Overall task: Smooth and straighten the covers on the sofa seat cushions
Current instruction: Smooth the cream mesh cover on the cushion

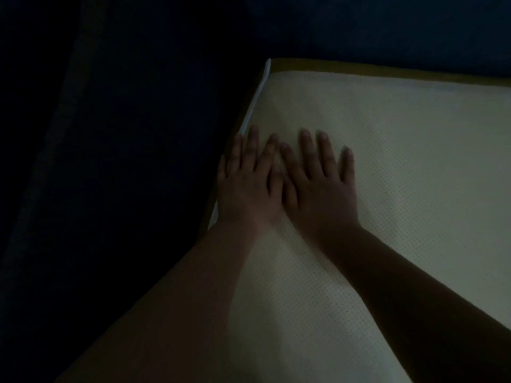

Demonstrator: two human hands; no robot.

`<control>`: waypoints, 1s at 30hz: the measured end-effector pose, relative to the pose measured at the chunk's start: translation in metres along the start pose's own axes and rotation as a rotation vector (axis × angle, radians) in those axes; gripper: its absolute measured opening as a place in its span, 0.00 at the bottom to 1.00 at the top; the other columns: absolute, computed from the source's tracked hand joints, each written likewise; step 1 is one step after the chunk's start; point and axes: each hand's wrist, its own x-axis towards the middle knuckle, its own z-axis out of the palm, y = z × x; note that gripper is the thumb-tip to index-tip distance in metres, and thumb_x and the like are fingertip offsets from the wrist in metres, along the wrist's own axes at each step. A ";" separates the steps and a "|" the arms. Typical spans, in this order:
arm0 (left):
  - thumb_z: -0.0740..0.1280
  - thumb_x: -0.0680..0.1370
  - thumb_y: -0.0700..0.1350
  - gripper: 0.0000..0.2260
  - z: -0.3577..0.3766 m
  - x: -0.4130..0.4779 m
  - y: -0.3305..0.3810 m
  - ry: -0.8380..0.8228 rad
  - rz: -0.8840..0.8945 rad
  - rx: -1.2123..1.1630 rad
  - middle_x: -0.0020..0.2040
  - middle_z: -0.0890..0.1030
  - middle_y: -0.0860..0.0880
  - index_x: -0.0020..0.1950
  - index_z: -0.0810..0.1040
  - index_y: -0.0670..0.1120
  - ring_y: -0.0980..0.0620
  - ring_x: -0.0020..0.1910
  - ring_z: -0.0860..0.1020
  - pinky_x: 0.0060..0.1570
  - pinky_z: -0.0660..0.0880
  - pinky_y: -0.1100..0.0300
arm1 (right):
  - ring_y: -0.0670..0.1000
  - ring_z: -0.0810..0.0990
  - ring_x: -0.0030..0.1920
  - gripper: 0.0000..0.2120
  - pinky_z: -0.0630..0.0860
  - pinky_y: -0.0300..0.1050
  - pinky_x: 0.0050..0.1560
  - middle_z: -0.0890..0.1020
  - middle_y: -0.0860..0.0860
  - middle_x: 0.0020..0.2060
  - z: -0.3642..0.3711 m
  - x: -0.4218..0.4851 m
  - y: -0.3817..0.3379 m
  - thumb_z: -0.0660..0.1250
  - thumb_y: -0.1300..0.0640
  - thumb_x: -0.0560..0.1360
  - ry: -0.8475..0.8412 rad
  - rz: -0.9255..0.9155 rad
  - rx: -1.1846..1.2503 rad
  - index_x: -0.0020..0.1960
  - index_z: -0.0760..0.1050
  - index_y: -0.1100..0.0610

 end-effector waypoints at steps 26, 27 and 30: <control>0.47 0.79 0.56 0.26 0.038 -0.145 -0.017 0.143 -0.108 0.044 0.79 0.55 0.49 0.78 0.56 0.57 0.46 0.78 0.54 0.72 0.58 0.41 | 0.57 0.49 0.78 0.26 0.45 0.65 0.73 0.55 0.55 0.77 0.004 -0.127 -0.028 0.46 0.44 0.81 -0.059 -0.030 0.029 0.78 0.54 0.48; 0.44 0.78 0.57 0.26 0.037 -0.144 -0.017 0.114 -0.122 0.043 0.80 0.52 0.50 0.78 0.53 0.59 0.47 0.78 0.51 0.73 0.55 0.42 | 0.57 0.47 0.78 0.27 0.43 0.64 0.73 0.54 0.54 0.78 0.002 -0.126 -0.027 0.45 0.44 0.81 -0.065 -0.029 0.037 0.78 0.53 0.48; 0.38 0.77 0.58 0.28 0.028 -0.146 -0.013 0.098 -0.095 0.059 0.80 0.45 0.51 0.78 0.46 0.59 0.48 0.78 0.45 0.74 0.50 0.43 | 0.56 0.47 0.78 0.27 0.41 0.63 0.73 0.53 0.55 0.78 -0.010 -0.128 -0.026 0.44 0.43 0.80 -0.032 -0.006 0.078 0.78 0.53 0.48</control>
